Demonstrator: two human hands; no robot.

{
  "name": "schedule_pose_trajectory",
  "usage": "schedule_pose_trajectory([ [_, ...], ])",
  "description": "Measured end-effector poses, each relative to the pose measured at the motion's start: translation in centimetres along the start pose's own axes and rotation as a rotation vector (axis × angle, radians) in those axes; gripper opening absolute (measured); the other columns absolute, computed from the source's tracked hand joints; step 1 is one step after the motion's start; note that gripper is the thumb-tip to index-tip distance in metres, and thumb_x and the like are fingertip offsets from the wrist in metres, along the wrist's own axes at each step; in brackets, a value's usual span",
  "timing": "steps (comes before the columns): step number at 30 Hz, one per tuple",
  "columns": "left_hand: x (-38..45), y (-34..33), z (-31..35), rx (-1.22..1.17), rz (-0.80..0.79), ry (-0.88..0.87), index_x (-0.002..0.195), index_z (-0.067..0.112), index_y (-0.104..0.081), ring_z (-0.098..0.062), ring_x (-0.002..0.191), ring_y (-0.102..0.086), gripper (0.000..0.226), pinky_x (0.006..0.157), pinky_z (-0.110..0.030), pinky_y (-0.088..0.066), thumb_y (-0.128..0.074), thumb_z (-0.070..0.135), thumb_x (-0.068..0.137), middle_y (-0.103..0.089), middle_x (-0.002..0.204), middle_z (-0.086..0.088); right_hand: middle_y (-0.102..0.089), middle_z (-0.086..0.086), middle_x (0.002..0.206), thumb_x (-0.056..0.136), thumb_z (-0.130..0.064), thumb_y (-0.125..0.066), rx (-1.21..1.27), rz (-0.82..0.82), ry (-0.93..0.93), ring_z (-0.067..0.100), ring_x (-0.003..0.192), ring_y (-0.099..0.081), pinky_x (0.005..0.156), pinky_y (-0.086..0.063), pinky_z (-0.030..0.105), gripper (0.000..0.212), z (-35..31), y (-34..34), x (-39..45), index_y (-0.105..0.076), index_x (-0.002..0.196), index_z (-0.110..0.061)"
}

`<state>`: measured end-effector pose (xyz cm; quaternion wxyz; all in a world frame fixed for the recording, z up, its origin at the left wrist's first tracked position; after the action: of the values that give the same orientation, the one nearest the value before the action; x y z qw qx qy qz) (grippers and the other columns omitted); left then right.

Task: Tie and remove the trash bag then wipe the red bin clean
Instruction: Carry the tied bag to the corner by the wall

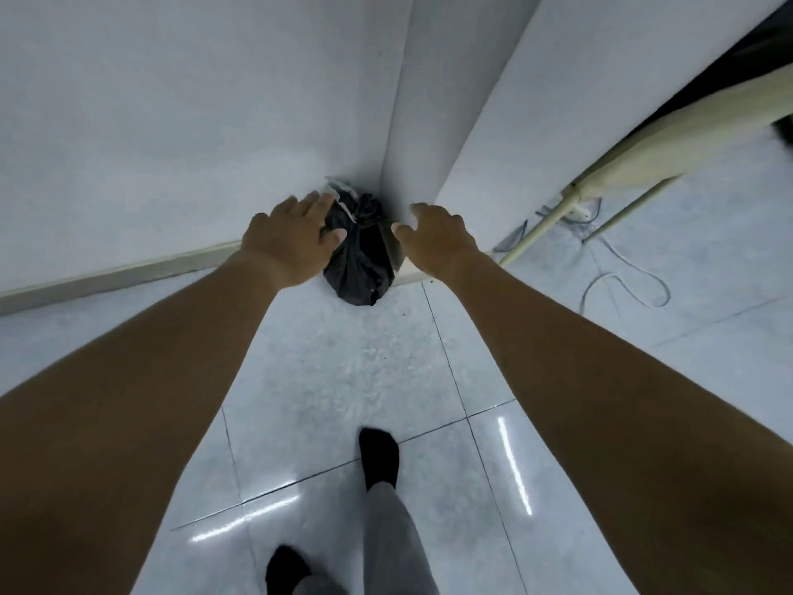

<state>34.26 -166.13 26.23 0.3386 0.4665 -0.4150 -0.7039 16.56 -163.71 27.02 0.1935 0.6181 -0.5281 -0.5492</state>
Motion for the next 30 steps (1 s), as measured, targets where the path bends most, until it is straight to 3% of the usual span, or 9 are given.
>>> schedule_pose_trajectory([
  [6, -9.7, 3.2, 4.1, 0.003, 0.019, -0.079, 0.156, 0.024, -0.005, -0.021, 0.150, -0.008, 0.067, 0.117, -0.051, -0.016, -0.022, 0.055, 0.099, -0.006, 0.164, 0.000, -0.031, 0.001, 0.154, 0.097, -0.047, -0.038, -0.036, 0.095, -0.032, 0.030, 0.139, -0.030, 0.106, -0.031, 0.051, 0.057, 1.0, 4.7, -10.9, -0.030, 0.150, -0.026],
  [14, -18.1, 4.4, 7.6, 0.018, 0.023, -0.099, 0.156, 0.028, -0.006, -0.022, 0.150, -0.007, 0.068, 0.117, -0.053, -0.014, -0.018, 0.060, 0.097, -0.008, 0.164, 0.000, -0.001, -0.003, 0.164, 0.099, -0.054, -0.028, -0.175, 0.078, 0.005, 0.024, 0.151, 0.002, 0.115, -0.012, 0.059, 0.058, 2.0, 4.9, -21.4, -0.016, 0.153, -0.034],
  [20, -26.9, 4.5, 10.2, -0.074, -0.028, -0.053, 0.156, 0.028, -0.010, -0.017, 0.150, -0.001, 0.066, 0.119, -0.052, -0.006, -0.020, 0.059, 0.098, -0.002, 0.164, 0.004, 0.002, -0.004, 0.165, 0.099, -0.057, -0.028, -0.207, 0.073, 0.032, 0.024, 0.151, 0.003, 0.117, -0.009, 0.057, 0.059, 3.8, 6.2, -29.5, -0.015, 0.153, -0.036],
  [30, -36.6, 8.7, 16.7, -0.118, 0.082, 0.029, 0.155, 0.027, -0.011, -0.018, 0.150, -0.002, 0.067, 0.118, -0.054, -0.006, -0.020, 0.060, 0.098, -0.003, 0.164, 0.005, 0.002, -0.004, 0.165, 0.100, -0.054, -0.027, -0.186, 0.156, 0.108, 0.023, 0.151, 0.004, 0.116, -0.006, 0.058, 0.059, 5.7, 12.2, -41.7, -0.012, 0.154, -0.035],
])
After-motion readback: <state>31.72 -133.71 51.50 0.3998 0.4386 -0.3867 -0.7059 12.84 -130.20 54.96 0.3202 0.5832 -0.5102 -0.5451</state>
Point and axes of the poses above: each hand's wrist, its own x-axis towards the middle knuckle, its own y-axis out of the back of the hand, z = x × y, the point moved 10 cm from there along x, towards the middle knuckle
